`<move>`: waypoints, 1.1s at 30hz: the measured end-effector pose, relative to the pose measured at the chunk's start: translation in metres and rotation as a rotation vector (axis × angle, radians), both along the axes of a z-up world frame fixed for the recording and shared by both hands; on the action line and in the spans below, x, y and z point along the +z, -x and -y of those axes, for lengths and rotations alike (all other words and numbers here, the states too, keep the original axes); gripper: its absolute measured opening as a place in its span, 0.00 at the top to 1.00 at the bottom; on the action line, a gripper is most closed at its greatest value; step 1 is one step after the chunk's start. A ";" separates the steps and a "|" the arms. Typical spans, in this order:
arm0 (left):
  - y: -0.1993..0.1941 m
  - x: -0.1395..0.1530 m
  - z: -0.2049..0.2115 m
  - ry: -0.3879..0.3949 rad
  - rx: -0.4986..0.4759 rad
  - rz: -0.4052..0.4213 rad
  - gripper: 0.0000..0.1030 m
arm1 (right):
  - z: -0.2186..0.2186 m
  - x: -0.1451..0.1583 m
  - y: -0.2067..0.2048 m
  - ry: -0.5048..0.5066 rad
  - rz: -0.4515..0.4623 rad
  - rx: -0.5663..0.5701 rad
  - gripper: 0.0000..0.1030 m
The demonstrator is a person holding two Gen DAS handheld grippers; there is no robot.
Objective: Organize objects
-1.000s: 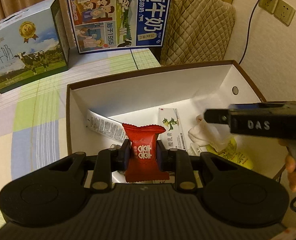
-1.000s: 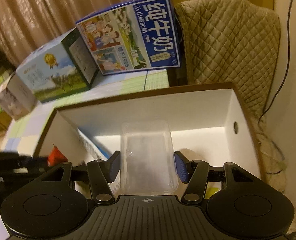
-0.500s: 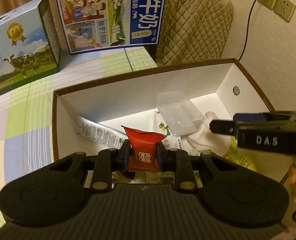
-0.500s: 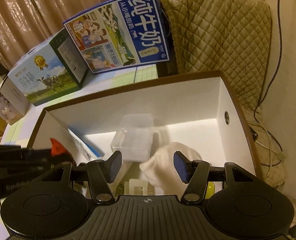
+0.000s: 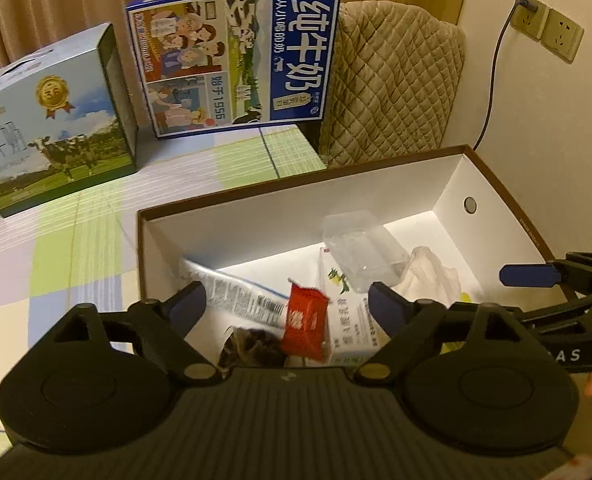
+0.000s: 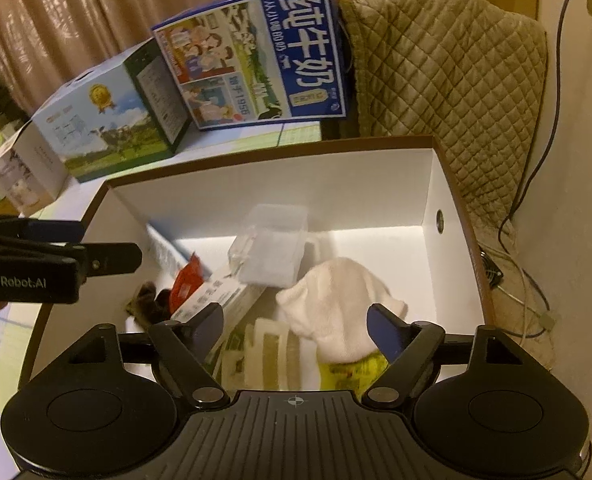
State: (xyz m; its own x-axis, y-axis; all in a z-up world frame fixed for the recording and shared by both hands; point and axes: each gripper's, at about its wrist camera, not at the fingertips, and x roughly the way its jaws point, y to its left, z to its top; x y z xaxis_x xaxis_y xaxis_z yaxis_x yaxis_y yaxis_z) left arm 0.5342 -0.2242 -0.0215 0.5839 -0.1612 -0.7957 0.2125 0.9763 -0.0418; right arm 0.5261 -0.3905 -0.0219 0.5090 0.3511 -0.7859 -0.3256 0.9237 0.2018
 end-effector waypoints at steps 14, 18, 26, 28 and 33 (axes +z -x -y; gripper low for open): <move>0.058 0.019 -0.023 0.005 0.087 -0.005 0.03 | -0.003 0.015 0.041 -0.025 0.009 0.039 0.24; 0.078 0.023 -0.031 -0.001 0.126 -0.003 0.01 | -0.006 0.019 0.053 -0.039 0.001 0.048 0.24; 0.119 0.028 -0.044 -0.034 0.192 0.017 0.01 | -0.019 0.026 0.083 -0.058 -0.006 0.096 0.24; 0.128 0.030 -0.047 -0.038 0.196 0.021 0.01 | -0.023 0.028 0.093 -0.059 -0.003 0.098 0.24; 0.157 0.036 -0.058 -0.019 0.207 0.038 0.01 | -0.033 0.031 0.122 -0.073 -0.004 0.114 0.24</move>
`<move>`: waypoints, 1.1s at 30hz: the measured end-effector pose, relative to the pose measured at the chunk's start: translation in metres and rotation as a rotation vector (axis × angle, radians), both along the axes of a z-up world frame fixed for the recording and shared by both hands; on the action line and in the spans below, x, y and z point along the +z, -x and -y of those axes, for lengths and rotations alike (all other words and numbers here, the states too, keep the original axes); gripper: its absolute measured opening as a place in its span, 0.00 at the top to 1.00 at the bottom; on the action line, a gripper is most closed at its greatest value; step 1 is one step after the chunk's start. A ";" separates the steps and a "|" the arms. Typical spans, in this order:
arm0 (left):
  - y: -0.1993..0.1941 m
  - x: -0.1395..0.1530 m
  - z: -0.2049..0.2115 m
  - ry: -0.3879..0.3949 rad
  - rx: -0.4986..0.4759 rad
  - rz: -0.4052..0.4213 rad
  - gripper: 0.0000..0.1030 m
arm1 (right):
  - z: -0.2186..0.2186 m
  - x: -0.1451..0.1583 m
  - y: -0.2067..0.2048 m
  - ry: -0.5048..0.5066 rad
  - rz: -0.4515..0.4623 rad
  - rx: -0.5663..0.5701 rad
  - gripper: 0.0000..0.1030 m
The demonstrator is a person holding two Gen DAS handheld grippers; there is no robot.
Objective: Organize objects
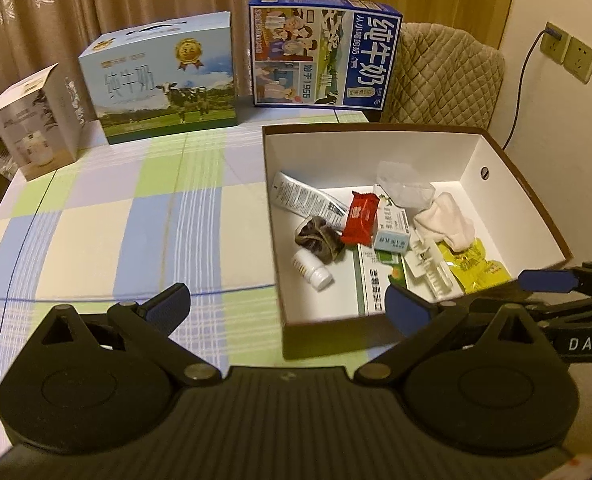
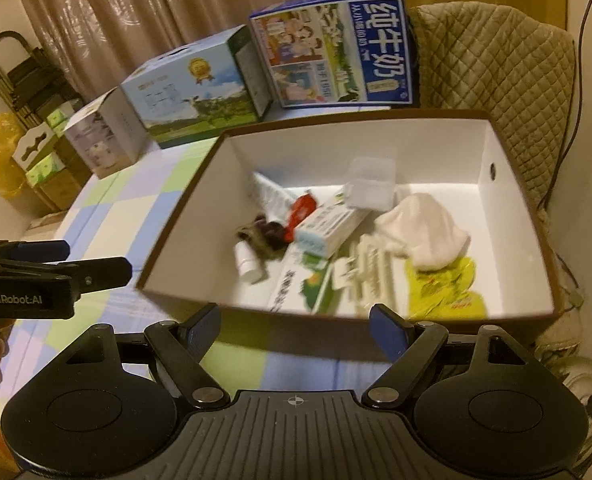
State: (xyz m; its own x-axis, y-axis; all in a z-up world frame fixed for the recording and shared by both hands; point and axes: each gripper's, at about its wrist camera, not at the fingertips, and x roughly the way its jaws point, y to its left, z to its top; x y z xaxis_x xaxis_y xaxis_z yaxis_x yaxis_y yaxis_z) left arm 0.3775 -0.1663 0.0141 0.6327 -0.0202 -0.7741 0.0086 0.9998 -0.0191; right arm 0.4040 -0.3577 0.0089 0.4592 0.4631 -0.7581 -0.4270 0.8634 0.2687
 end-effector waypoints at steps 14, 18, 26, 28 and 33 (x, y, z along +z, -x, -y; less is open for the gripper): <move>0.101 0.008 -0.060 -0.009 0.032 0.000 0.01 | -0.043 0.009 0.090 -0.009 0.005 -0.003 0.24; 0.130 0.010 -0.076 0.003 0.036 -0.004 0.01 | -0.054 0.010 0.114 -0.009 0.001 -0.008 0.24; 0.175 0.009 -0.102 0.011 0.053 -0.015 0.01 | -0.072 0.011 0.158 -0.002 0.002 -0.015 0.24; 0.184 0.009 -0.108 0.014 0.056 -0.014 0.01 | -0.075 0.012 0.167 0.001 0.003 -0.015 0.24; 0.206 0.012 -0.120 0.018 0.067 -0.008 0.01 | -0.086 0.012 0.187 0.006 0.001 -0.006 0.24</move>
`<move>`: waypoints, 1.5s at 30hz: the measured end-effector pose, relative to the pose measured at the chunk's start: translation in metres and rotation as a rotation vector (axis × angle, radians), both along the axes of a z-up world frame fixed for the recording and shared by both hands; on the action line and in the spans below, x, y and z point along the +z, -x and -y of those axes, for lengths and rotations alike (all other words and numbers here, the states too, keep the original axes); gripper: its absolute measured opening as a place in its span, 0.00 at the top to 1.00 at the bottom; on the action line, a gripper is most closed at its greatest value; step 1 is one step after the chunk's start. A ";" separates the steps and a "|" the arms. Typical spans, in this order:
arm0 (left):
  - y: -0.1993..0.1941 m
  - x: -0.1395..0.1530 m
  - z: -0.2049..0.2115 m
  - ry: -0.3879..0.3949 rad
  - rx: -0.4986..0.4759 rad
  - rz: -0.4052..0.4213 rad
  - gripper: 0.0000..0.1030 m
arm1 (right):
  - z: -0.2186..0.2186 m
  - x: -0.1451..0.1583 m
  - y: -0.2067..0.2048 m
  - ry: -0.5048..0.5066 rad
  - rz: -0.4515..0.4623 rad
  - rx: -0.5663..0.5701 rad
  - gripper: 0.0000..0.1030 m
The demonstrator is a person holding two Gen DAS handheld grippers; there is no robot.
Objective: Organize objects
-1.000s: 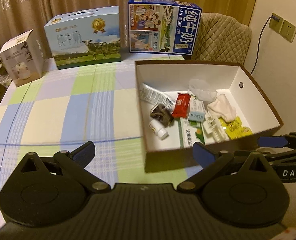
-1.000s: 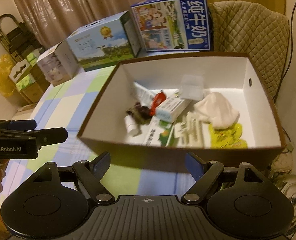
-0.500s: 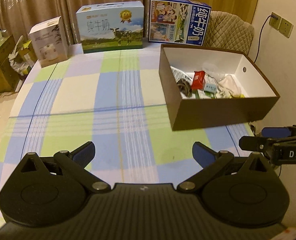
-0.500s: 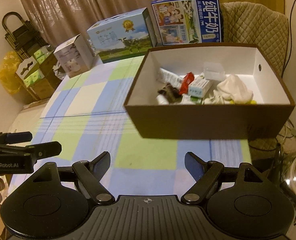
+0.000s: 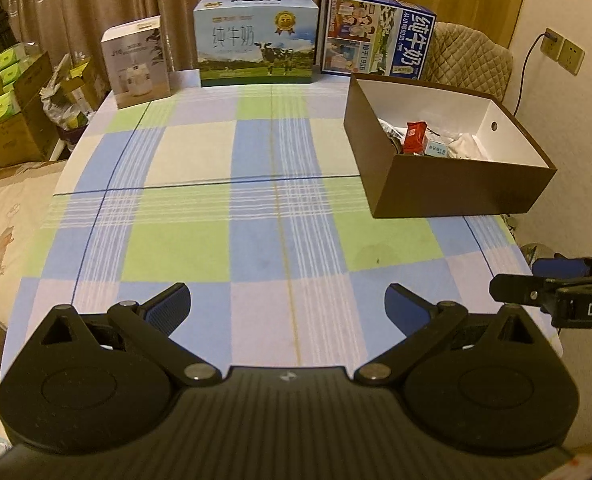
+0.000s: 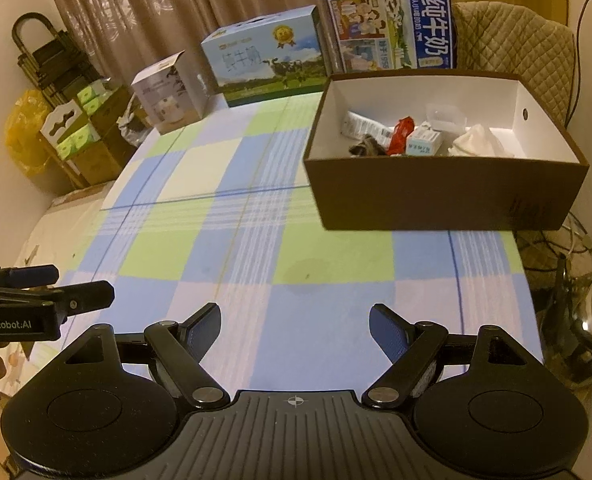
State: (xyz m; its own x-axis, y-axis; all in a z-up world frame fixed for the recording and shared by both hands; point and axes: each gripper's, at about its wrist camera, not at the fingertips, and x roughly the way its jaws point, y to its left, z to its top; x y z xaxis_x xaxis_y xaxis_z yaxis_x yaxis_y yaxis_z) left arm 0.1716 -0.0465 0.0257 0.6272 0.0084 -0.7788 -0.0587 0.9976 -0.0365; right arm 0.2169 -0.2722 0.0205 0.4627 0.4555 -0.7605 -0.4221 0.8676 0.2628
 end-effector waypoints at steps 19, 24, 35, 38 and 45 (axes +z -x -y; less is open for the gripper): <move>0.060 -0.007 -0.038 0.010 0.044 -0.019 0.01 | -0.042 -0.008 0.051 0.006 -0.005 0.054 0.24; 0.065 -0.008 -0.042 0.008 0.044 -0.019 0.01 | -0.049 -0.009 0.058 0.009 -0.005 0.052 0.24; 0.067 -0.006 -0.046 0.007 0.021 -0.012 0.01 | -0.052 -0.009 0.064 0.015 -0.005 0.036 0.24; 0.066 -0.006 -0.043 0.001 0.014 -0.011 0.01 | -0.050 -0.009 0.064 0.015 -0.005 0.029 0.24; 0.062 -0.008 -0.036 0.002 -0.001 -0.014 0.01 | -0.043 -0.010 0.065 0.021 -0.008 0.012 0.24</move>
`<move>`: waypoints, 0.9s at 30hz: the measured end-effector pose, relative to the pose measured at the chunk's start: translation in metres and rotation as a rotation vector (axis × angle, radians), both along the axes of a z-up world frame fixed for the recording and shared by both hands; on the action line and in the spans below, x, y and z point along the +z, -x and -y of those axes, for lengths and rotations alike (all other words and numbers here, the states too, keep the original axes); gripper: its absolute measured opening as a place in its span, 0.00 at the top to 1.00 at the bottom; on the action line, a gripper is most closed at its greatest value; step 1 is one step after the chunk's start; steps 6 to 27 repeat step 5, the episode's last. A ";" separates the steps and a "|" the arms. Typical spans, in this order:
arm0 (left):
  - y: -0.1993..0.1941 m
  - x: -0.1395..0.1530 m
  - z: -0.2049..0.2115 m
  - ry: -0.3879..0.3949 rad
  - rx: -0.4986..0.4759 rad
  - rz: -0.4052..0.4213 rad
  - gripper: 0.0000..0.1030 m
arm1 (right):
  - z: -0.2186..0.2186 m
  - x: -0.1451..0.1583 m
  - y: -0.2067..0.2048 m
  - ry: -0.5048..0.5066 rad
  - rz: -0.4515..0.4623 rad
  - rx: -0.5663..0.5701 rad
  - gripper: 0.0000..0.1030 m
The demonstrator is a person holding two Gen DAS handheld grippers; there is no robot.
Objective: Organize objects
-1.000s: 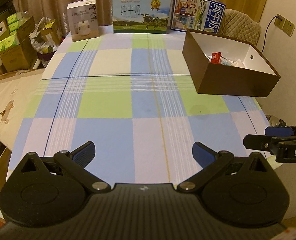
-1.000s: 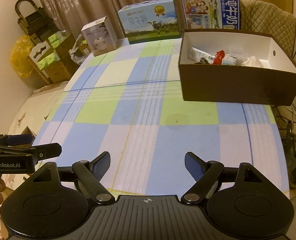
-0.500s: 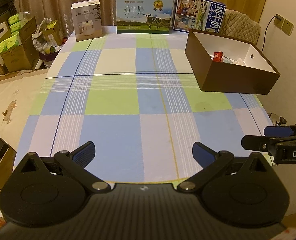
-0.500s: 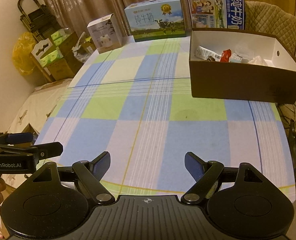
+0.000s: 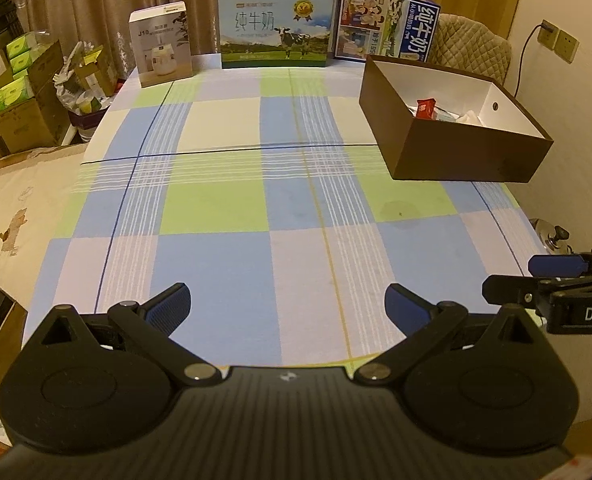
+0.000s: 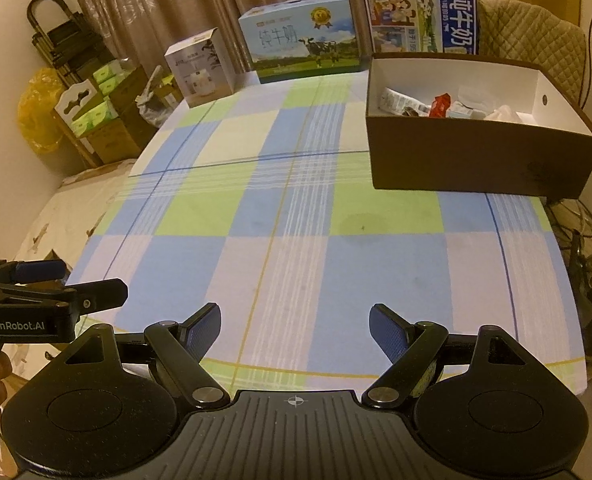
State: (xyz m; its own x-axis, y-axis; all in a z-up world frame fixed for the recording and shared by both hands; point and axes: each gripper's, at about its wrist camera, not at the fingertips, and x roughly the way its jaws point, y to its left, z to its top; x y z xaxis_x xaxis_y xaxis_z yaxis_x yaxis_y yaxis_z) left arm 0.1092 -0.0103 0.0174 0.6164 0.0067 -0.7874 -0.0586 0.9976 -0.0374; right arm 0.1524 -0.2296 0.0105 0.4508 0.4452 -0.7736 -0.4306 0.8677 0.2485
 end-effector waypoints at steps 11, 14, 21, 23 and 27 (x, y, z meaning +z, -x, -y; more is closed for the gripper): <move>-0.005 -0.002 0.007 -0.007 -0.016 -0.001 0.01 | 0.007 -0.001 -0.002 0.003 -0.004 -0.011 0.24; -0.005 -0.002 0.007 -0.007 -0.016 -0.001 0.01 | 0.007 -0.001 -0.002 0.003 -0.004 -0.011 0.24; -0.005 -0.002 0.007 -0.007 -0.016 -0.001 0.01 | 0.007 -0.001 -0.002 0.003 -0.004 -0.011 0.24; -0.005 -0.002 0.007 -0.007 -0.016 -0.001 0.01 | 0.007 -0.001 -0.002 0.003 -0.004 -0.011 0.24; -0.005 -0.002 0.007 -0.007 -0.016 -0.001 0.01 | 0.007 -0.001 -0.002 0.003 -0.004 -0.011 0.24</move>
